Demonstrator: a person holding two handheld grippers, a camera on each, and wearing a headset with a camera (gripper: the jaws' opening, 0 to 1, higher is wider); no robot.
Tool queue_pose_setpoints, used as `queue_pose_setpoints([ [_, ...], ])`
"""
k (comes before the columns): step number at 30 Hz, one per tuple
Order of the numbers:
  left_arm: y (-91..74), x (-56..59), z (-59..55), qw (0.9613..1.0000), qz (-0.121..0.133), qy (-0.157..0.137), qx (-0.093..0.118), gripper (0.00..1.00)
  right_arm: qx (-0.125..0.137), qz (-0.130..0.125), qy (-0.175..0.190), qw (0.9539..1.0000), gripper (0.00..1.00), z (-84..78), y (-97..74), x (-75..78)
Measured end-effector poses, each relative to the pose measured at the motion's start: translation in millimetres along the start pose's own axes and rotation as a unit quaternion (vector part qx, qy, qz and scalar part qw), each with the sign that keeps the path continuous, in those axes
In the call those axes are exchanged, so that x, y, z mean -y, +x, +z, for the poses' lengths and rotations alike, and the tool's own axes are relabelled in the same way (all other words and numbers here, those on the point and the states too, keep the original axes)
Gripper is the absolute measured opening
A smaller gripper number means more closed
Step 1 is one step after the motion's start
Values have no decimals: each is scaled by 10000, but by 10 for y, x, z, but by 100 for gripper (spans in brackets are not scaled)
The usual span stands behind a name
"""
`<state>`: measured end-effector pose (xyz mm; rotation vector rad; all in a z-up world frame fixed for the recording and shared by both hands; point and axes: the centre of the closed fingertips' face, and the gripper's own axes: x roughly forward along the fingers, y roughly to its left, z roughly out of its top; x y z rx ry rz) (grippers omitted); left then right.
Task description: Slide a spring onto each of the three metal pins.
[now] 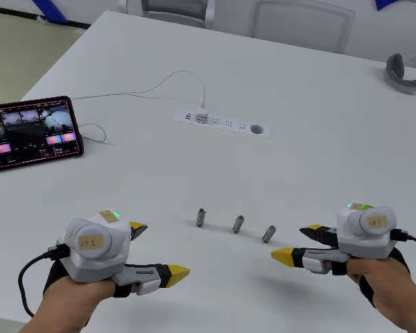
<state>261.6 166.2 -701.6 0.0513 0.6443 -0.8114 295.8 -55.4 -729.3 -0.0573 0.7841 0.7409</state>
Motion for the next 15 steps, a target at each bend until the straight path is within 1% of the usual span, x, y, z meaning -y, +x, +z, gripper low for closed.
queue_pose_setpoints([
  [4, 0, -23, 28, 10000, 23, 27, 6, 78, 123, 15, 81, 9999, 67, 8, -21, -62],
  [7, -3, -39, 51, 10000, 40, 25, 19, 79, 166, -12, 136, 9998, 67, -20, -38, -79],
  [11, 5, -61, 68, 10000, 61, 22, 19, 80, 291, -51, 262, 9992, 68, -51, -92, -127],
  [15, 7, -81, 80, 10000, 82, 11, 33, 81, 309, -87, 336, 9989, 71, -111, -143, -165],
])
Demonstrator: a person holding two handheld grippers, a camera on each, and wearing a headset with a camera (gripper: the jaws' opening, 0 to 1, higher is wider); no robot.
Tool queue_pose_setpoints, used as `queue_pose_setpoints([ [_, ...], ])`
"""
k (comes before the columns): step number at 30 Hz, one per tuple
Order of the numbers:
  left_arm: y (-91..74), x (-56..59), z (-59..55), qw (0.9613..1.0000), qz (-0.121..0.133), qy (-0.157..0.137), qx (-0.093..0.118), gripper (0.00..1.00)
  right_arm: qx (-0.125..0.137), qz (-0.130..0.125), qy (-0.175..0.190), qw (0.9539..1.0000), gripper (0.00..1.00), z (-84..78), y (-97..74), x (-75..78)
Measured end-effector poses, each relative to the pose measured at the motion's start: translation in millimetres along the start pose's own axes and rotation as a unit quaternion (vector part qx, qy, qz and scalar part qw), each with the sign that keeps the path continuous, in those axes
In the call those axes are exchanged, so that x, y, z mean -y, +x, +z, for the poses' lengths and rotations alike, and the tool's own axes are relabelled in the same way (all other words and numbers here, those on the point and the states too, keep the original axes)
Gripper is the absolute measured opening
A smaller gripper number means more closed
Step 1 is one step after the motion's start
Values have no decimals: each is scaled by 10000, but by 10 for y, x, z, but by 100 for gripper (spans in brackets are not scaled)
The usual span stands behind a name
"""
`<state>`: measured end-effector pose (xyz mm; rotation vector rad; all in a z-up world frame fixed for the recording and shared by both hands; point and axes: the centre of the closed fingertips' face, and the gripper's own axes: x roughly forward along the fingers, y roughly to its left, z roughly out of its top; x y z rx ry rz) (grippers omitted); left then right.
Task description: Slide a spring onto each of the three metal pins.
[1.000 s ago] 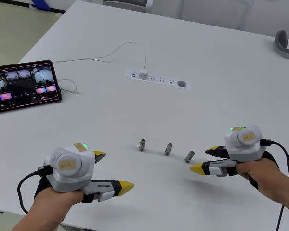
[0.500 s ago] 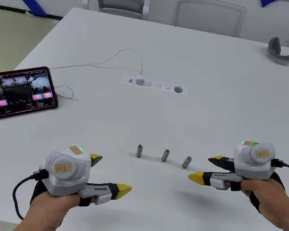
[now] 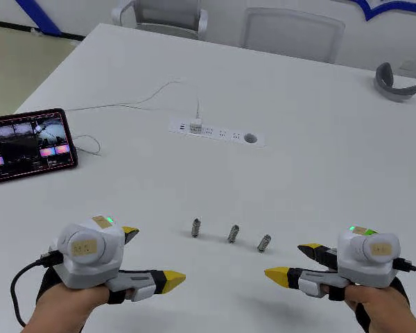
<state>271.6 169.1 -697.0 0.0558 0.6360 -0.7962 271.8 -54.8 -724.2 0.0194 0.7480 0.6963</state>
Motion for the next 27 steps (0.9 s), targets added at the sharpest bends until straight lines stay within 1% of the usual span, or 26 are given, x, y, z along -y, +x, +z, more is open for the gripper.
queue_pose_setpoints([
  [6, 3, -17, -1, 10000, -3, -40, 5, 83, 28, -58, 72, 10000, 74, -65, -72, -28],
  [13, 12, -18, 2, 10000, -34, -18, -8, 83, 129, -87, 202, 9997, 76, -109, -131, -87],
  [15, 17, -35, 4, 10000, 11, -24, -11, 83, 139, -87, 238, 9996, 76, -121, -137, -108],
  [17, 25, -34, 0, 10000, -7, -15, -32, 82, 144, -74, 264, 9995, 76, -137, -140, -141],
  [19, 29, -25, 6, 10000, -28, 46, -24, 81, 138, -72, 281, 9995, 76, -165, -137, -143],
  [23, 40, -18, 0, 9999, -76, 101, -55, 81, 189, -74, 358, 9992, 77, -169, -153, -158],
  [25, 39, -19, 9, 9999, -96, 129, -23, 80, 203, -75, 364, 9991, 77, -169, -157, -157],
  [27, 34, -12, 12, 9999, -146, 92, -15, 79, 218, -81, 375, 9990, 77, -164, -164, -160],
])
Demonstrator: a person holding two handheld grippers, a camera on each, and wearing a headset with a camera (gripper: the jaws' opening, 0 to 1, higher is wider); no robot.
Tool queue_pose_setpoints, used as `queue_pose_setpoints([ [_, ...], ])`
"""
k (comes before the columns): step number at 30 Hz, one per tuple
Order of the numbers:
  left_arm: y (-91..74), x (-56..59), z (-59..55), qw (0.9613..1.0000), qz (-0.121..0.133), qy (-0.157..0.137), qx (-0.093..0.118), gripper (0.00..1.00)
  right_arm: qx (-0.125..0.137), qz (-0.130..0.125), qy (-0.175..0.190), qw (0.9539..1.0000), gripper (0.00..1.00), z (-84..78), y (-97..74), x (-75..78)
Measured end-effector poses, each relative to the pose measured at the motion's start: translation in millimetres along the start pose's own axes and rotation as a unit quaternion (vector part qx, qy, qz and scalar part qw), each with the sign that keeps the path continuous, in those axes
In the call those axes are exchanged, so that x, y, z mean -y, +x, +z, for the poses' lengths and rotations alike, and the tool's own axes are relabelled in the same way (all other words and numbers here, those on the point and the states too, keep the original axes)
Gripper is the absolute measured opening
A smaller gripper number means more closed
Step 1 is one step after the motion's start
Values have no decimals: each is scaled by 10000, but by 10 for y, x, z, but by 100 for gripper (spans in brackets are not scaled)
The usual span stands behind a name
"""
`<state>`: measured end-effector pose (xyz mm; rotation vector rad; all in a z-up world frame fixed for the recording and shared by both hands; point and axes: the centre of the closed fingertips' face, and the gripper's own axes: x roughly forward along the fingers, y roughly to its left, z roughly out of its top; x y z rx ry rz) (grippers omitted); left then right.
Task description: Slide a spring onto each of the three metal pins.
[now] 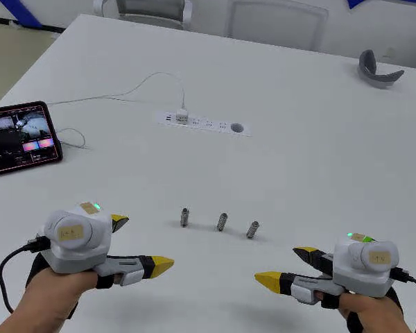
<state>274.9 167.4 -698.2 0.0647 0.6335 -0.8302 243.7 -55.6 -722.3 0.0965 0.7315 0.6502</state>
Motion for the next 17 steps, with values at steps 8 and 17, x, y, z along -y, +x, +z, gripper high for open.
queue_pose_setpoints([
  [8, -10, -26, -57, 10000, 3, -12, -51, 79, 18, 5, 19, 10000, 77, 6, -4, -7],
  [17, -49, -29, -61, 10000, 27, -72, -41, 80, 7, 16, 12, 10000, 78, -15, 1, -20],
])
